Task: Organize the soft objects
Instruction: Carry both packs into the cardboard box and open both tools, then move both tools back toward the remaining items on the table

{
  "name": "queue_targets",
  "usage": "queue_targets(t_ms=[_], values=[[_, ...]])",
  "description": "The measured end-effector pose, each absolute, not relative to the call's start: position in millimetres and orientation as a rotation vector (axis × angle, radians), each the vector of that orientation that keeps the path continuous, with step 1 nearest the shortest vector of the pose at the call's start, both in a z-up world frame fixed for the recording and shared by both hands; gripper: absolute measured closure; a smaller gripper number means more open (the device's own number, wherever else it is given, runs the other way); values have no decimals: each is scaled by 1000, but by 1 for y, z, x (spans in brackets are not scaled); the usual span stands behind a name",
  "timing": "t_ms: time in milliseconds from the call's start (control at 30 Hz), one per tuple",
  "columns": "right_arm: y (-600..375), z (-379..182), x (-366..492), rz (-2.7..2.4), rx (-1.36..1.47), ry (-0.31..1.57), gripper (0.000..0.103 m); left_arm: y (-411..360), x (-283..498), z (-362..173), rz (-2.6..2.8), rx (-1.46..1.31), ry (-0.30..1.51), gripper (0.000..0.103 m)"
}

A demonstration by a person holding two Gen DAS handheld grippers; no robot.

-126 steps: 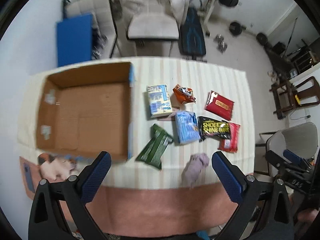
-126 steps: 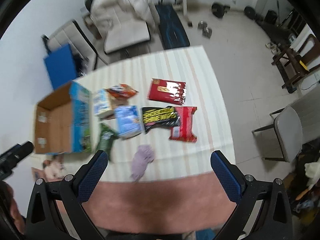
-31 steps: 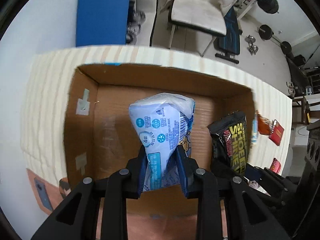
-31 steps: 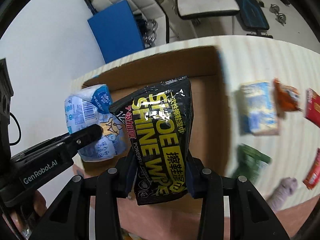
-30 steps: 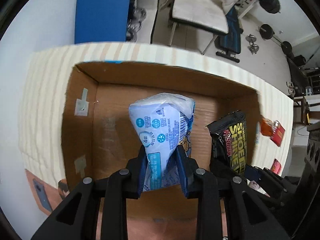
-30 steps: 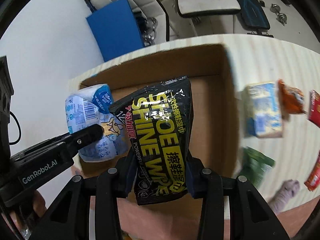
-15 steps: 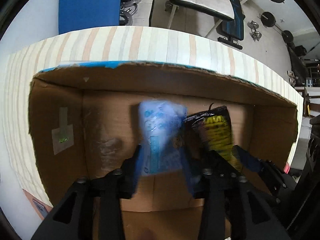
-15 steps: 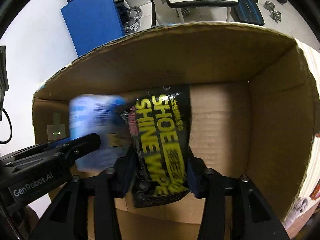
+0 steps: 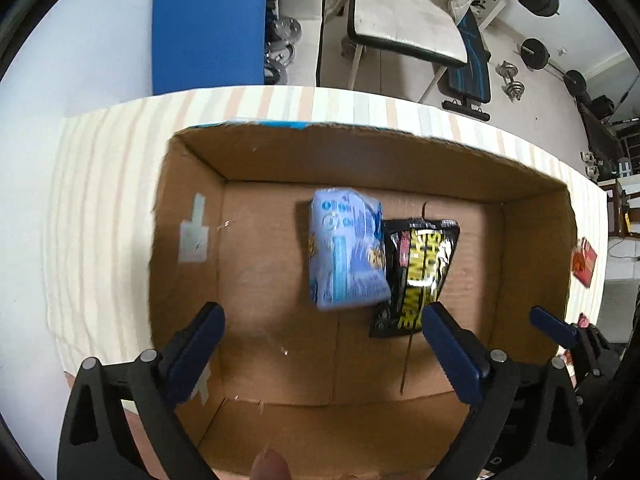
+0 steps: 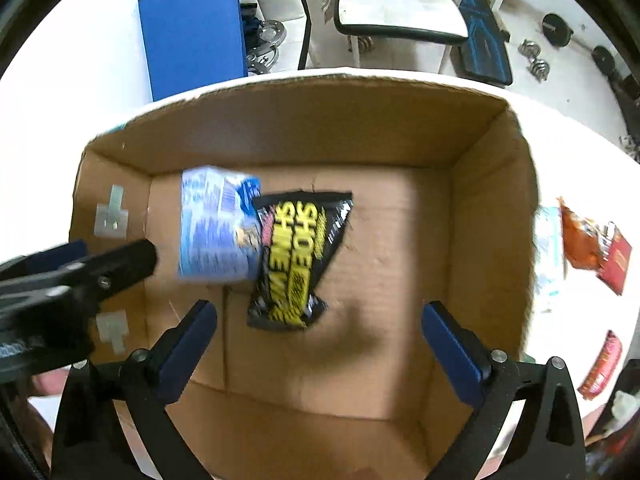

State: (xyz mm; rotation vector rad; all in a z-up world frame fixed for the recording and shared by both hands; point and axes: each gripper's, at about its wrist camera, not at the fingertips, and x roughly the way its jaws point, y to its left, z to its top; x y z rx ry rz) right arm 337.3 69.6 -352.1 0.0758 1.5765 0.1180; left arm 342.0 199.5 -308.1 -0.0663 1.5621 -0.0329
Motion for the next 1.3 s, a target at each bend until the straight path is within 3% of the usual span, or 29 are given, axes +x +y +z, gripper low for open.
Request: queue_targets(t_ms=[567,867,1067,1300], values=[[33,-276,266,185,124,1450,0,174,257,-224,68,-44,1366,2],[-36,-224,254,191,275,1353,0,89,269,-177,-22,30,1286,2],[-134,-218,249,24,338,1341,0,-7,308,-205,-173,45,1400,2],[-264,-250,238,-222,430,1378,0,-113,347,-303,-208,149,1620,2]])
